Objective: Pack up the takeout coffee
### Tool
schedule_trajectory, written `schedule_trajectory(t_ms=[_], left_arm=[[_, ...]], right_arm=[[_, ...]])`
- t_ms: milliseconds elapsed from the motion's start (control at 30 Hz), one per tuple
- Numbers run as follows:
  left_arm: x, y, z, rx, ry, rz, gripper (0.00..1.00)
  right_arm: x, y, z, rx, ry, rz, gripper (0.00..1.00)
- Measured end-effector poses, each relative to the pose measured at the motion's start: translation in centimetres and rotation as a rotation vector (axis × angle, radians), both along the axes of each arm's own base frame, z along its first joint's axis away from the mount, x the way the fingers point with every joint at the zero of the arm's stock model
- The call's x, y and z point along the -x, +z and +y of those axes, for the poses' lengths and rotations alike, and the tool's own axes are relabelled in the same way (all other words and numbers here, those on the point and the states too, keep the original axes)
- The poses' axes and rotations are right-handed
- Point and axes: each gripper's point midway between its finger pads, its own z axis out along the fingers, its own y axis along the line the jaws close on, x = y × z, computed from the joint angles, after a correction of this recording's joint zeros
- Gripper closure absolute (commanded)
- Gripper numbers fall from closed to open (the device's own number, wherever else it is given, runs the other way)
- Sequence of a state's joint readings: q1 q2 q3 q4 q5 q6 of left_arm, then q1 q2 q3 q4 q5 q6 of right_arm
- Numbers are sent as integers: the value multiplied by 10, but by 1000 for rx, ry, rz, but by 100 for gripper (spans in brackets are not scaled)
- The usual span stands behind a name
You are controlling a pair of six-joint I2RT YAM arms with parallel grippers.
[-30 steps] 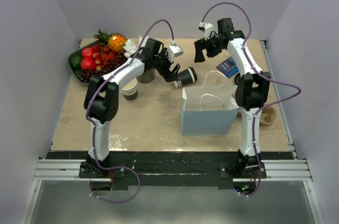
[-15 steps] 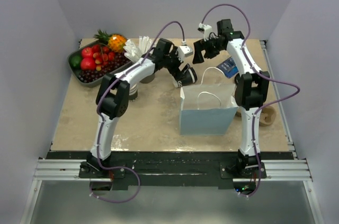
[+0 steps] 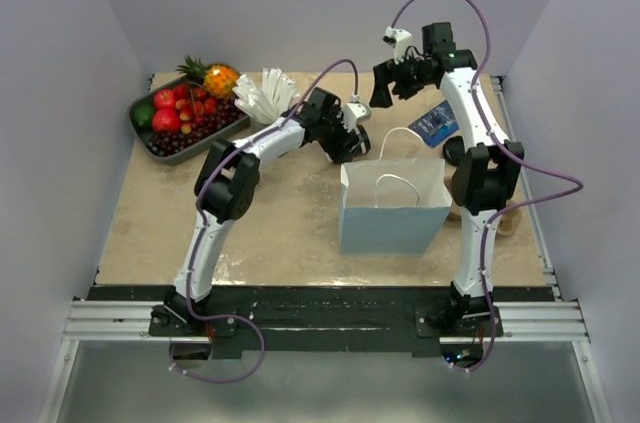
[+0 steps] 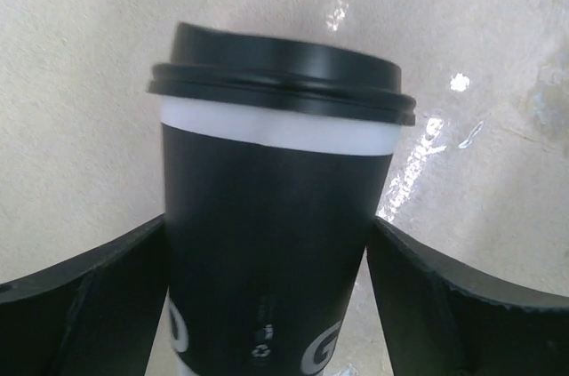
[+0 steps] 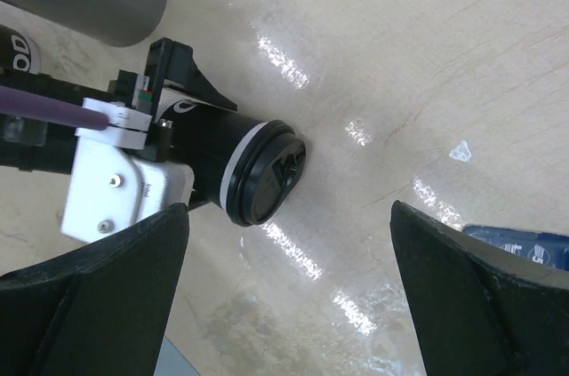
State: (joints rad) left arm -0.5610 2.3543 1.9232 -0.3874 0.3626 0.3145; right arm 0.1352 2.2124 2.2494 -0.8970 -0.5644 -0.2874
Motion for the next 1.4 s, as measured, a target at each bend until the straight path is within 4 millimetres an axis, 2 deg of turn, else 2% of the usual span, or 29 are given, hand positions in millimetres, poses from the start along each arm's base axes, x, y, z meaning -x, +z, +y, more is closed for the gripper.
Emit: schedule_trajectory(t_ms=[167, 333, 500, 600, 700, 833, 967, 1067, 1133, 1200, 1300, 1400], left_arm=[[12, -21, 12, -6, -2, 19, 26], [24, -16, 15, 29, -23, 36, 33], [36, -2, 14, 87, -51, 25, 41], [43, 19, 13, 148, -63, 1, 43], [50, 53, 14, 237, -62, -49, 44], [69, 117, 31, 359, -42, -145, 47], [93, 186, 57, 477, -26, -280, 47], [118, 219, 77, 532, -34, -377, 47], [137, 235, 85, 560, -52, -428, 47], [150, 241, 89, 571, -65, -450, 47], [164, 240, 96, 568, -75, -473, 47], [174, 236, 103, 550, -74, -494, 47]], right_arm=[[1, 13, -3, 6, -9, -29, 1], [4, 32, -5, 12, -19, -67, 1], [14, 71, -7, 2, -23, -146, 1], [21, 97, -8, -9, -27, -196, 1], [26, 114, -7, -25, -31, -228, 1], [32, 131, -1, -86, -38, -233, 1], [42, 147, 18, -206, -1, -206, 1], [60, 153, 37, -282, 66, -170, 1], [77, 158, 56, -341, 129, -135, 1], [95, 163, 74, -403, 183, -89, 1], [122, 172, 94, -491, 262, -16, 1], [145, 177, 105, -559, 320, 57, 1]])
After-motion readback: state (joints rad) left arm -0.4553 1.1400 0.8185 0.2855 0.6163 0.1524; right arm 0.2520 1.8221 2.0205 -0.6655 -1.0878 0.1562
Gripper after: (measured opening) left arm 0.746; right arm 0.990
